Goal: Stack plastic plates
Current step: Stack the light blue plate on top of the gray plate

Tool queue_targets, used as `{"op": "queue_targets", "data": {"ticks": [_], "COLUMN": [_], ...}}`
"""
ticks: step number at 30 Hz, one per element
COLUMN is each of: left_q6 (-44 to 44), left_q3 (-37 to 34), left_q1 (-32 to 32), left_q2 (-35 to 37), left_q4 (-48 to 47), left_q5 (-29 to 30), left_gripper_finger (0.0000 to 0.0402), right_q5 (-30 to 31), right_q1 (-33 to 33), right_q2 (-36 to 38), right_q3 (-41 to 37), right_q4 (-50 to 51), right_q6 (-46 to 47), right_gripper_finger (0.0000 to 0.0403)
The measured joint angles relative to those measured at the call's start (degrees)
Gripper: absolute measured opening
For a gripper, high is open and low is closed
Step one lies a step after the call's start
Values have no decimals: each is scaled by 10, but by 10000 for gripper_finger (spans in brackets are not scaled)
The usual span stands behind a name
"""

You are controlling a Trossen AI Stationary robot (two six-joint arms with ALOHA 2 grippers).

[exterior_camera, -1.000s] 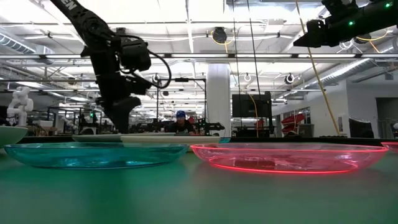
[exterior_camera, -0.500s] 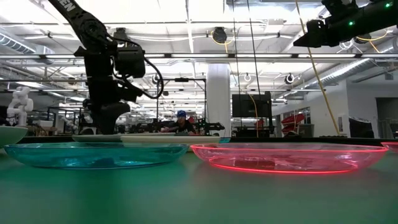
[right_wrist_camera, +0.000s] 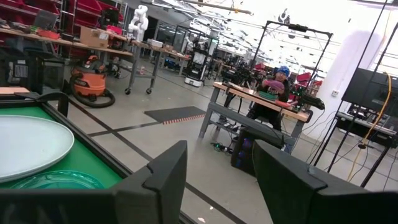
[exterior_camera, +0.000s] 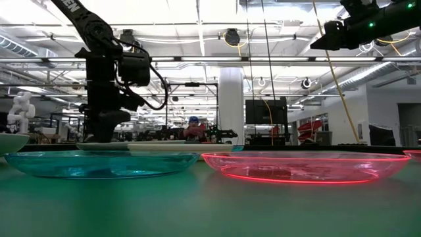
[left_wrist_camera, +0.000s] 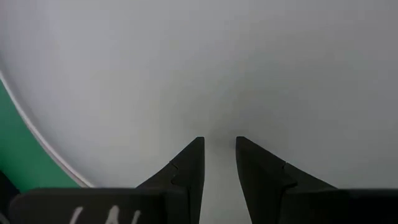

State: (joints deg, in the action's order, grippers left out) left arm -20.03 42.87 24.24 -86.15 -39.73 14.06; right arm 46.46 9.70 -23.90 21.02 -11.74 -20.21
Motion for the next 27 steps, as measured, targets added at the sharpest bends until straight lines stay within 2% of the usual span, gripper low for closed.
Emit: {"op": "queue_targets", "data": {"ticks": [8, 14, 21, 27], "left_q6": [-9, -27, -30, -12], "left_q3": [-11, -10, -10, 27], "left_q1": [0, 0, 0, -17], "left_q2": [0, 0, 0, 14], "left_q4": [21, -22, -23, -30], "left_q5": [2, 5, 11, 30], "left_gripper_finger": [99, 99, 99, 99], "right_q5": [0, 0, 0, 0], "right_q1": [0, 0, 0, 0], "right_q2": [0, 0, 0, 0], "right_q3": [0, 0, 0, 0], "right_q4": [0, 0, 0, 0], "right_q6": [0, 0, -2, 12], "right_gripper_finger": [176, 176, 176, 176]}}
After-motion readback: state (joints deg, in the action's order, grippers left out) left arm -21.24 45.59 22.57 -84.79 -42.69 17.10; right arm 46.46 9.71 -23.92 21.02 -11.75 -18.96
